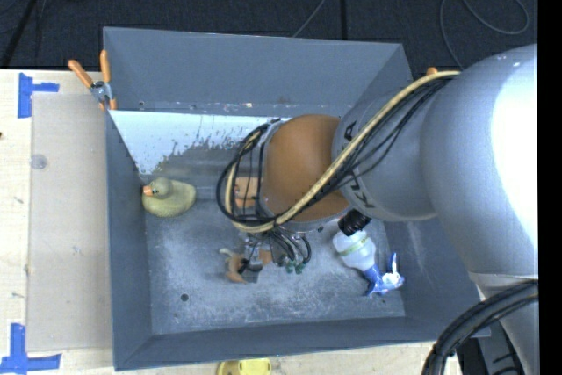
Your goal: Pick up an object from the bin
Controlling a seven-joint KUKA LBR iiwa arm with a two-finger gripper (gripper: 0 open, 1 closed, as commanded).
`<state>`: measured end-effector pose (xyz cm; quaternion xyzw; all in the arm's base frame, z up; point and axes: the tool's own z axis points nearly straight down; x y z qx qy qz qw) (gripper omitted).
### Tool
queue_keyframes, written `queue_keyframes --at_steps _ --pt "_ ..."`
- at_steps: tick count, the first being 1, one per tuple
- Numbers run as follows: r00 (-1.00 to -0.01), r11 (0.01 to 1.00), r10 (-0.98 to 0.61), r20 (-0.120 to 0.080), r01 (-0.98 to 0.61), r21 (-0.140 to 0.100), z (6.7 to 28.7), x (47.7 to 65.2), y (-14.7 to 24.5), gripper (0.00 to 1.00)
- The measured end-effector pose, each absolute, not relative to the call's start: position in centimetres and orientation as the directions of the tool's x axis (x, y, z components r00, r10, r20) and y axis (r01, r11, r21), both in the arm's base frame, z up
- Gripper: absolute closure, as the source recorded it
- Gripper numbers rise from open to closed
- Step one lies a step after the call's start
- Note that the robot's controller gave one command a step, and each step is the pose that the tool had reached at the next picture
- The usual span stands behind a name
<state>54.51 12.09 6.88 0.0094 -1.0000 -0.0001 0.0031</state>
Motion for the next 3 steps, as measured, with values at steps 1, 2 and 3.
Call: queue_keyframes --at_steps 1,2,3 --pt "-1.000 1.000 -0.009 0.007 -0.009 0.000 14.7 54.7 12.7 1.00" --pt "-1.000 1.000 -0.009 0.007 -0.009 0.001 14.7 54.7 12.7 1.00" --pt "-0.999 0.999 -0.050 0.004 -0.050 0.001 29.8 55.5 12.3 1.00"
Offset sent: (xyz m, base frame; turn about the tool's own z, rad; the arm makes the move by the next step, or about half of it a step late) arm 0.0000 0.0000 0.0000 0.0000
